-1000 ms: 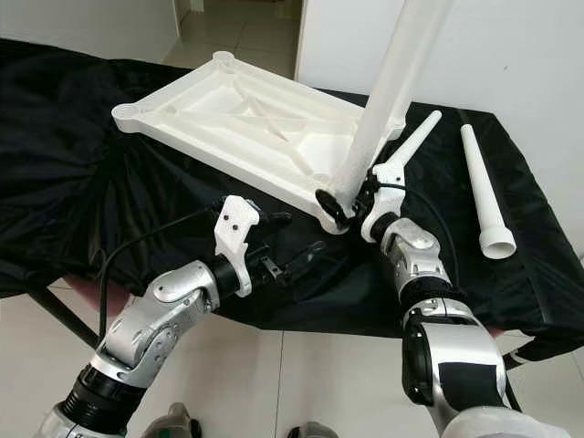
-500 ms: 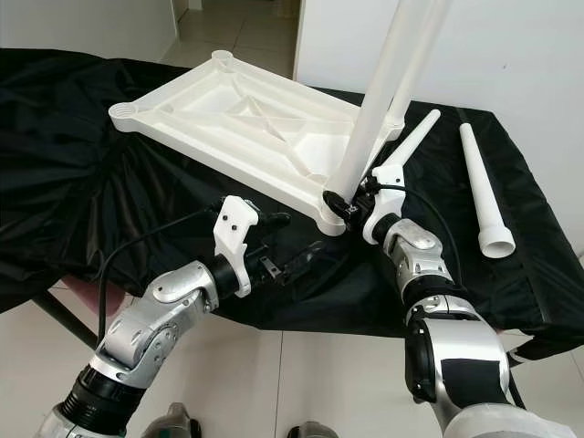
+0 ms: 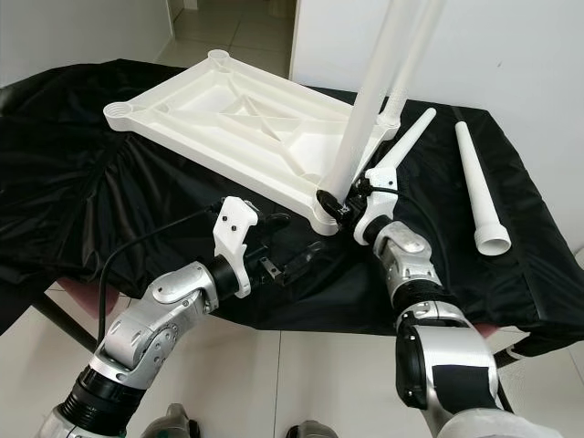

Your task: Building children table

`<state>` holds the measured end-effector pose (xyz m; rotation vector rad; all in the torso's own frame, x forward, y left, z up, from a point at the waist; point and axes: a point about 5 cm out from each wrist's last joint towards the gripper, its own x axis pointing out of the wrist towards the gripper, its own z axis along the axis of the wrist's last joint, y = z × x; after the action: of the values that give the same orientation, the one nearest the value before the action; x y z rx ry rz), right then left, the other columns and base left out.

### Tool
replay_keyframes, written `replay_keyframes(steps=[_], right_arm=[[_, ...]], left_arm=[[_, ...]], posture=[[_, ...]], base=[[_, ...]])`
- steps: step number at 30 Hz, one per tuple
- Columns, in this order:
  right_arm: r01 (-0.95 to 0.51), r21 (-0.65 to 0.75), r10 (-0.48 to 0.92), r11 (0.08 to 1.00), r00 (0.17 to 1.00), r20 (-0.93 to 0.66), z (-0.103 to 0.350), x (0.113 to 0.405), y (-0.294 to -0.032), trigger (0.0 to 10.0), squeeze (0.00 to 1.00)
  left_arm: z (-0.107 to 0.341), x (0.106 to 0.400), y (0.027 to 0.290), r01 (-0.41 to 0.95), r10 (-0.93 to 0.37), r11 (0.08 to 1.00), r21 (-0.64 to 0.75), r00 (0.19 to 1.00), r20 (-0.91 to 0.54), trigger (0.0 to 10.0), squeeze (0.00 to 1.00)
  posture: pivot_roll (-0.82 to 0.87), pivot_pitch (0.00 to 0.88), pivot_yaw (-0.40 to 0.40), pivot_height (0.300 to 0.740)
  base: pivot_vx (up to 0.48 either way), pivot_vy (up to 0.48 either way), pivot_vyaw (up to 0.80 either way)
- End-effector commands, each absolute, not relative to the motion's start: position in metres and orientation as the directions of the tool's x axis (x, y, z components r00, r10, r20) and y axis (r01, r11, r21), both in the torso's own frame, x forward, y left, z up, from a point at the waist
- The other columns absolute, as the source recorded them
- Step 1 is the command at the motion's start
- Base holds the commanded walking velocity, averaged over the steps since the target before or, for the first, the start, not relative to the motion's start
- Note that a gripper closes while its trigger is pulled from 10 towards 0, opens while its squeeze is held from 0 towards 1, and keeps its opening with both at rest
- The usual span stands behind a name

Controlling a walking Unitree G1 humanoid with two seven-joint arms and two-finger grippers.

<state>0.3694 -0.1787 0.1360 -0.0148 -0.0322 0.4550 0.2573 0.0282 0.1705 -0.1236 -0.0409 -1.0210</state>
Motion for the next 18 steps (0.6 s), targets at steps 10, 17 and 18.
replay_keyframes(steps=[10,17,18], right_arm=[[-0.148,0.049,0.148,0.988,0.989,0.019,0.115,0.358,-0.188,10.0,0.00],[-0.010,0.078,0.007,0.997,0.999,0.041,0.114,0.350,-0.184,10.0,0.00],[-0.010,0.078,0.007,0.997,0.999,0.041,0.114,0.350,-0.184,10.0,0.00]], left_arm=[[0.168,0.250,0.023,0.879,-0.877,0.467,-0.092,0.474,0.081,10.0,0.00],[0.166,0.248,0.021,0.885,-0.883,0.456,-0.099,0.463,0.077,10.0,0.00],[0.166,0.248,0.021,0.885,-0.883,0.456,-0.099,0.463,0.077,10.0,0.00]], posture=[[0.05,0.044,-0.041,0.740],[0.04,0.048,-0.041,0.740],[0.04,0.048,-0.041,0.740]], base=[[0.000,0.000,0.00],[0.000,0.000,0.00],[0.000,0.000,0.00]])
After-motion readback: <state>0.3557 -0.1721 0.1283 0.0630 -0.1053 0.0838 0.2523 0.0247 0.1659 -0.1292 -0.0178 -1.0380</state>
